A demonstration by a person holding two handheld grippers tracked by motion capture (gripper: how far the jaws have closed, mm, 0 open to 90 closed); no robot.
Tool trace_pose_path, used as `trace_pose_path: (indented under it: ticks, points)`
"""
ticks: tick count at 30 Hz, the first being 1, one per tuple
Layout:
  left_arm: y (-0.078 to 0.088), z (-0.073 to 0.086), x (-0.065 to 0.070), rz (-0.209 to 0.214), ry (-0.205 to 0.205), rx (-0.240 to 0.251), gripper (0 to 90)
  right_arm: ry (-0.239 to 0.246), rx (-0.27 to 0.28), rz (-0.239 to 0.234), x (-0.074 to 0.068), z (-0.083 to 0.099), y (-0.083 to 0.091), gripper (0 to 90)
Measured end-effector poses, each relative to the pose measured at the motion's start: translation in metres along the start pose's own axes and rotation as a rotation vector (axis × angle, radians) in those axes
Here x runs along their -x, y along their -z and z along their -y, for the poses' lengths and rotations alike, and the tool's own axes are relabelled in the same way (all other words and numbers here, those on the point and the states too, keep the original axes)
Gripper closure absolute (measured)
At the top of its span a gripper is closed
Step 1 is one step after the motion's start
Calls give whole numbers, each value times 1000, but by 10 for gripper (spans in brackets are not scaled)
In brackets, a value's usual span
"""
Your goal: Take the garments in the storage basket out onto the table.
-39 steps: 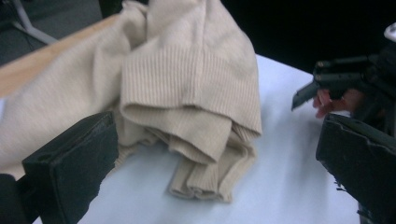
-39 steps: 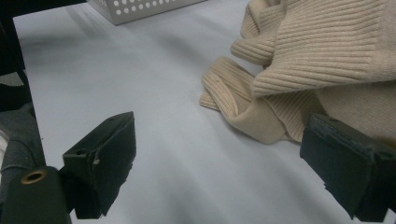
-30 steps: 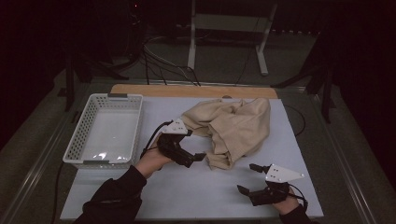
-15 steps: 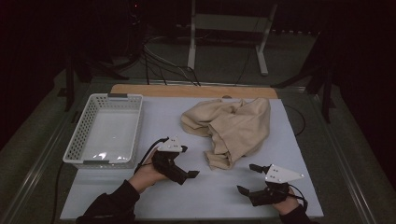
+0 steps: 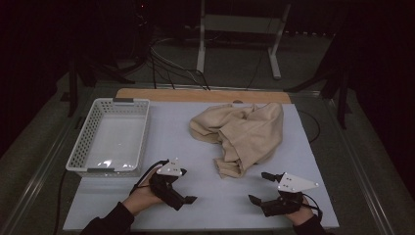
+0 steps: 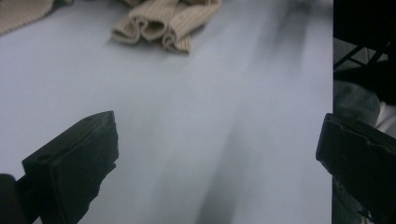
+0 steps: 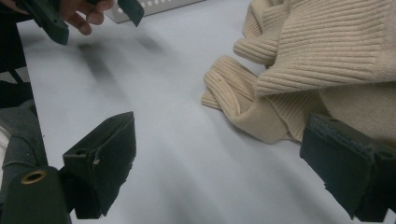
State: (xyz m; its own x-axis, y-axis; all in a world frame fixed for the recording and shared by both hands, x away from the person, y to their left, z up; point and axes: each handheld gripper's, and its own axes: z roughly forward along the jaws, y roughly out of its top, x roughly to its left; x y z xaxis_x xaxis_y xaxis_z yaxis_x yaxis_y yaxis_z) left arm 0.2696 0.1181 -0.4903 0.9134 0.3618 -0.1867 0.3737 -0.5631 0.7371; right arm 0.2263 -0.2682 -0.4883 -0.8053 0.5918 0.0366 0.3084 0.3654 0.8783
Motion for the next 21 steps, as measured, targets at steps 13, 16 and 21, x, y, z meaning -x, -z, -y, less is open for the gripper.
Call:
trace_pose_path:
  ticks: [13,16,21]
  points:
    - [24,34,7,-13,-12,-55,3,2,-7,3,0,1,0,109]
    - [28,40,9,-12,-15,-58,3,3,-9,4,0,1,0,109]
    - [30,46,8,-19,-3,-58,3,7,-14,7,0,1,-1,109]
